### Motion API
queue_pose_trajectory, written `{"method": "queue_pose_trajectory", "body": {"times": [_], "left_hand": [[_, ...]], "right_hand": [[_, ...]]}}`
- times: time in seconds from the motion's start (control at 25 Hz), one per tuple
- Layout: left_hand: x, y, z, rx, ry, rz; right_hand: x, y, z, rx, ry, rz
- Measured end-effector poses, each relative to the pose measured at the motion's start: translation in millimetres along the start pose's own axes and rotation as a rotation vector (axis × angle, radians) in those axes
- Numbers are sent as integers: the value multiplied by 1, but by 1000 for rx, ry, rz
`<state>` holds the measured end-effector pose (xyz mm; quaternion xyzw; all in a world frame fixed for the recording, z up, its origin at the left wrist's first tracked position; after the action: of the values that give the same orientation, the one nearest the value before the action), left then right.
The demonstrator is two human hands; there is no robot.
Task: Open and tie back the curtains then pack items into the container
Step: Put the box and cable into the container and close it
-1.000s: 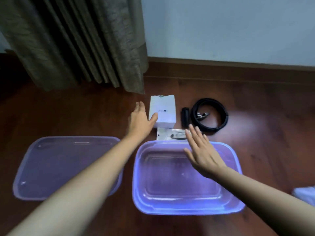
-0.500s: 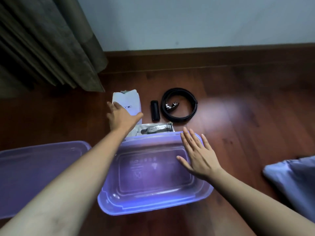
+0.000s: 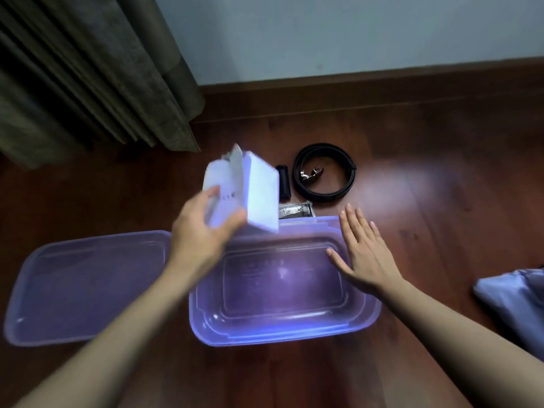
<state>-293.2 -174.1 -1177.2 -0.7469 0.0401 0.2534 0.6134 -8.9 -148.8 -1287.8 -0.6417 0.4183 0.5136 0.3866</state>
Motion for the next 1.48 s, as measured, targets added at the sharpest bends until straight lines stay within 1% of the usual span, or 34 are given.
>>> {"method": "queue_pose_trajectory", "body": {"times": [0.04,0.12,0.24,0.28,0.32,0.4,0.44,0.48,0.52,0.6,0.68,0.84,0.88,0.92,0.96,1.04,1.08,1.12,1.2,1.24,1.28,1.36,1.4,1.44,1.48], "left_hand": [[2,5,-29,40,40,31],[10,30,-70,48,90,147],[31,66,-93,156,161,390],[37,76,-93,159,180,472],[41,83,-92,147,182,546],[44,94,-88,50,179,681],[45,98,-87,-24,204,765],[46,100,-87,-48,217,860],[48,99,-88,-49,254,944],[59,102,-88,16,324,1054],[70,104,-82,118,348,1081],[74,105,-76,131,361,1050],[75,100,-78,190,344,1036],[72,88,-79,248,303,1000],[66,71,-78,333,218,946],[57,26,-65,499,63,761],[57,2,-50,544,20,657],[61,-16,-30,541,7,568],[83,-37,24,406,47,415],[102,-39,54,335,80,381],[127,-39,80,288,154,392],[184,-32,112,270,423,534],[208,-23,119,285,556,683],[225,-13,122,314,639,847],[233,-5,124,356,661,988]], "right_hand": [[0,1,0,3,2,7],[0,3,0,7,8,19],[2,2,-1,10,2,32],[2,2,-1,9,2,34],[2,2,0,7,6,36],[3,2,0,3,17,40],[2,2,-1,3,14,43],[2,2,-1,1,9,45],[2,2,-1,-1,6,48],[3,2,-1,3,-6,65],[2,1,0,0,-17,84],[0,3,-1,0,-18,101],[0,2,-1,1,-22,104],[0,2,-1,1,-24,106],[1,2,-1,1,-23,107],[1,2,-1,4,-32,121],[0,2,-1,5,-43,136],[0,2,-1,3,-51,150],[-1,3,0,9,-72,166],[-2,2,0,16,-90,166],[-2,1,0,22,-110,164],[-2,0,0,32,-128,166],[-2,-1,0,39,-134,171],[-2,-2,0,43,-144,173],[-3,-1,0,44,-156,170]]}}
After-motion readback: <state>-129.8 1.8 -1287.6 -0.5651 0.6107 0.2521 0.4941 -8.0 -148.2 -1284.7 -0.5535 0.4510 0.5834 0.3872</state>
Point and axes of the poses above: each hand's wrist, its own z-axis towards the middle knuckle, its own x-axis out of the palm, y = z × x, the point moved 9 cm from there along z, towards the middle knuckle, and after that the axes turned 12 degrees about -z, right-handed, at the moved point
